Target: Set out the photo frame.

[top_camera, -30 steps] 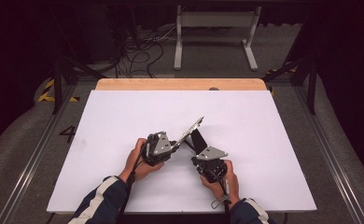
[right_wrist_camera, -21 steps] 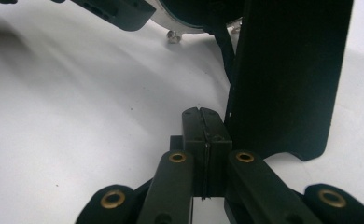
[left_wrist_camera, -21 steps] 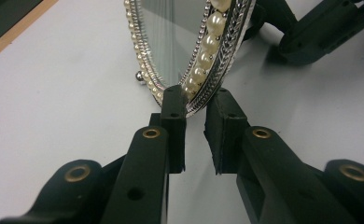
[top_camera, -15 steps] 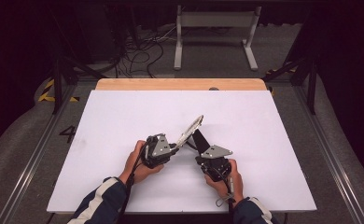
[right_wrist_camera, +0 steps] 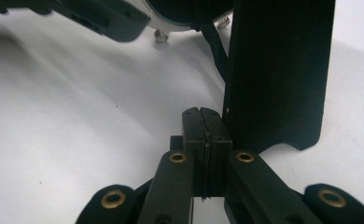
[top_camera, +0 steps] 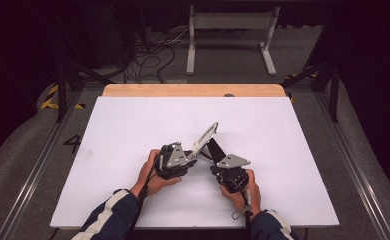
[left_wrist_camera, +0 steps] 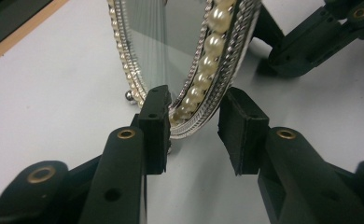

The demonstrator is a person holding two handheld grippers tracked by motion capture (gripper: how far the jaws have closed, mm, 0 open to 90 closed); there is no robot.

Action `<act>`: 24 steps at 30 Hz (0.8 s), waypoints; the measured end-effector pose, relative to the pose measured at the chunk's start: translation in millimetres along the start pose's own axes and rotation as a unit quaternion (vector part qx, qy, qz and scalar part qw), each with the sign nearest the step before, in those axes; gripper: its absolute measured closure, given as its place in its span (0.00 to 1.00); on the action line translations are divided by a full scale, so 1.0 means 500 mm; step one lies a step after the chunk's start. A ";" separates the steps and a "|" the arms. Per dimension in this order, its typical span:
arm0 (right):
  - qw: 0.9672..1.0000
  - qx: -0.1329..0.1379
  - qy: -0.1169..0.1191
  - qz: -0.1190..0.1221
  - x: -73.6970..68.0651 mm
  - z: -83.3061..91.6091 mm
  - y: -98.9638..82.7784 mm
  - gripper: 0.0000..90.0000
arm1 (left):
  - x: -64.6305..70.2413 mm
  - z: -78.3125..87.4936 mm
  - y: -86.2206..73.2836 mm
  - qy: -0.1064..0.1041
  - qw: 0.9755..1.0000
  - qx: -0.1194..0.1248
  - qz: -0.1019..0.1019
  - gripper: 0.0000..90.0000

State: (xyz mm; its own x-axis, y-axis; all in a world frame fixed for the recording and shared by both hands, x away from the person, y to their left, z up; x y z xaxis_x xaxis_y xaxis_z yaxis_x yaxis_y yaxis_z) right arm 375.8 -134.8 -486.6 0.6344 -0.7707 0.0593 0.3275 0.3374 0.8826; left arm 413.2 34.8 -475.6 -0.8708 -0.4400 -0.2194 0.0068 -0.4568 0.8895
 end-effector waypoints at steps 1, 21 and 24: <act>1.000 0.002 0.000 0.000 0.000 -0.001 0.002 1.00 | -0.003 0.001 -0.001 0.002 1.000 0.005 0.006 0.75; 1.000 -0.005 -0.007 -0.003 0.004 0.008 -0.010 1.00 | 0.019 0.011 0.008 0.002 0.999 -0.011 -0.049 0.83; 1.000 -0.007 -0.007 -0.001 0.004 0.007 -0.010 1.00 | 0.021 0.015 0.008 0.002 0.998 -0.013 -0.053 0.84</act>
State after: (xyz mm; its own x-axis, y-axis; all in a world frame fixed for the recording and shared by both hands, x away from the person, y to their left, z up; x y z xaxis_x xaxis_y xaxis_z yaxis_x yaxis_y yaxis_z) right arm 373.1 -140.2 -489.4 0.6236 -0.7792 0.0636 0.3386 0.3425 0.8764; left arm 400.4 34.0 -471.2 -0.8651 -0.3910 -0.3142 -0.0737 -0.5206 0.8506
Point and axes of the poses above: each handheld gripper's, and its own axes: z roughly backward along the jaws, y roughly out of its top, x roughly to its right, the point moved 5 cm from there along -z, roughly forward along the jaws, and after that the axes turned 12 degrees about x, right-handed, at the moved point
